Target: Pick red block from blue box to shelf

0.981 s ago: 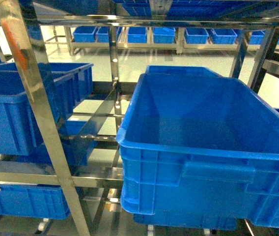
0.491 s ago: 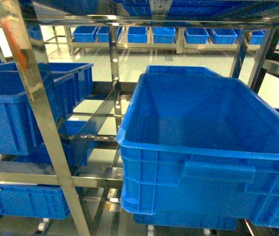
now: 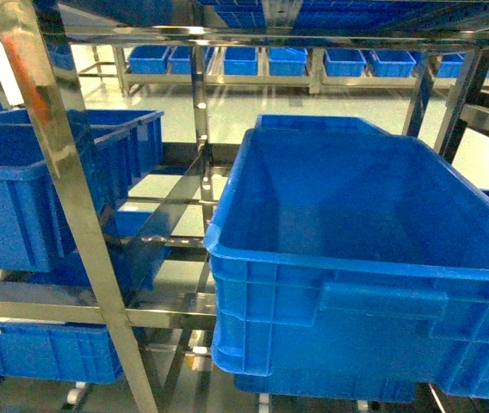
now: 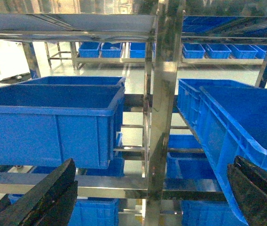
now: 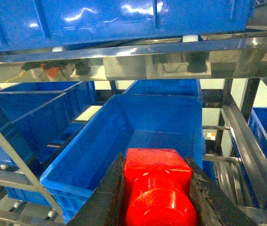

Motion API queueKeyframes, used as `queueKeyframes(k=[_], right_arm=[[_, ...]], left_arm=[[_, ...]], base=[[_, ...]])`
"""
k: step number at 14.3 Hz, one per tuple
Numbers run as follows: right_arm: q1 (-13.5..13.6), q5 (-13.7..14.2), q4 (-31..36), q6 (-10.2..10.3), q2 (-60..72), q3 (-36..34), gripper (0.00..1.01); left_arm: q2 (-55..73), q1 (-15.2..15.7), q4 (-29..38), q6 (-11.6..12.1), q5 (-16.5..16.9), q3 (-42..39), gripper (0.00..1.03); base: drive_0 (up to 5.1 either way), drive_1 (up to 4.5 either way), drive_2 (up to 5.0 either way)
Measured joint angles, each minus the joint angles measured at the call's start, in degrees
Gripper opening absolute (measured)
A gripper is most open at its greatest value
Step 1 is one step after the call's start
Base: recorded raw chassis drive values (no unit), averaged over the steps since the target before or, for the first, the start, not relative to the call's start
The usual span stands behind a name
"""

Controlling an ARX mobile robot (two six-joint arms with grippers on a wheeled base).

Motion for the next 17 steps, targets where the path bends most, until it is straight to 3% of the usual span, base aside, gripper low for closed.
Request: queueKeyframes(k=[4,7,9,12,17], right_arm=[[-0.2,-1.0,-2.0,0.3,-0.2,0.0,0.27],[-1.1,-8.7,-12.6,3.7,0.2,0.0,0.27],[0.7,-10.2,-11.5,5.0,4.4,-0.1,0.27],[4.1,-7.3,3.8,4.1,17.1,-1.4,0.27],[4.1,-6.5,23.5,-0.8,35.3,-1.4,0.27]], left_arm=[[0.0,0.0,0.0,0.0,0.0,0.0,0.98],[0.0,0.0,0.0,0.0,0.0,0.0,0.98],[0.0,0.0,0.0,0.0,0.0,0.0,0.98],[0.0,0.0,0.0,0.0,0.1,0.0,0.98],[0.0,0.0,0.0,0.0,0.1,0.0,0.98]], base=[[0.0,0.0,0.0],[0.0,0.0,0.0],[0.0,0.0,0.0],[0.0,0.0,0.0],[0.0,0.0,0.0]])
